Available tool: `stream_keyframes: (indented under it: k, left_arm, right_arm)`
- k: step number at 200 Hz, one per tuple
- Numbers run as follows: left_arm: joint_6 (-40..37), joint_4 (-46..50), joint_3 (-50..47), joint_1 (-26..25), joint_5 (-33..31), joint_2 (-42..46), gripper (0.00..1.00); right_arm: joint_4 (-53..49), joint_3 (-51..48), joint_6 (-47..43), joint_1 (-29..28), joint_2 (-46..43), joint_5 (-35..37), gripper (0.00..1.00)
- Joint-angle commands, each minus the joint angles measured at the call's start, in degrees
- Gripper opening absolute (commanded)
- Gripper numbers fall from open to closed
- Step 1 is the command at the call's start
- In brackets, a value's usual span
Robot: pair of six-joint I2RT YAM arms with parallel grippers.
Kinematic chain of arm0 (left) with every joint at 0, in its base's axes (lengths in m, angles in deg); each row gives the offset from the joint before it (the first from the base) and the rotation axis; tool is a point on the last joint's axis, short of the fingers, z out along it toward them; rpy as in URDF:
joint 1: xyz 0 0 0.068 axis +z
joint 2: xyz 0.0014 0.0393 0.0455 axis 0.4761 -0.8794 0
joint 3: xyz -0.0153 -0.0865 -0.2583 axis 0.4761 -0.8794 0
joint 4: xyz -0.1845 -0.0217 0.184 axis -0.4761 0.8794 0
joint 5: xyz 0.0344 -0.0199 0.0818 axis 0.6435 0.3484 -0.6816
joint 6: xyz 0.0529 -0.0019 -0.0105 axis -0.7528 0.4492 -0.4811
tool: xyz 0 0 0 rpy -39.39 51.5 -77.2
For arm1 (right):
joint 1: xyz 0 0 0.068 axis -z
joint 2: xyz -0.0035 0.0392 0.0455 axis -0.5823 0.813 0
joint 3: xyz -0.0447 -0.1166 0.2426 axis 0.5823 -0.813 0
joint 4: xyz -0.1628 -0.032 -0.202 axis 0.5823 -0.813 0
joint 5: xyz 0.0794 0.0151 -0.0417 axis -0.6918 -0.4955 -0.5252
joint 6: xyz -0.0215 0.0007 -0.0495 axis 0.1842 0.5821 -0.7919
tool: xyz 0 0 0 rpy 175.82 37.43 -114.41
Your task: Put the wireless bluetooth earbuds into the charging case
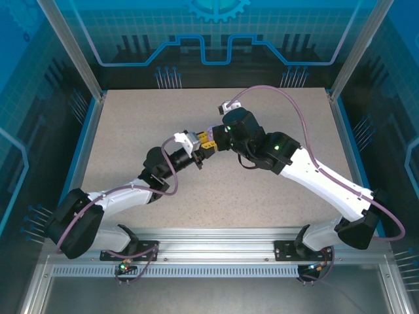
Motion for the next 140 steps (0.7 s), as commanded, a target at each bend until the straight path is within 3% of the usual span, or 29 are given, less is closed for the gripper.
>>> stream_keyframes:
  k: [1,140]
  left_arm:
    - [0.6,-2.6,2.1,-0.4,0.9,-0.1,0.0]
    - [0.3,-2.6,2.9,-0.5,-0.1,-0.9,0.0]
  right_arm:
    - [1.2,-1.0,1.0,0.4,0.5,-1.1,0.19]
    - [0.4,-1.4,1.3,-0.1,-0.6,-3.7,0.19]
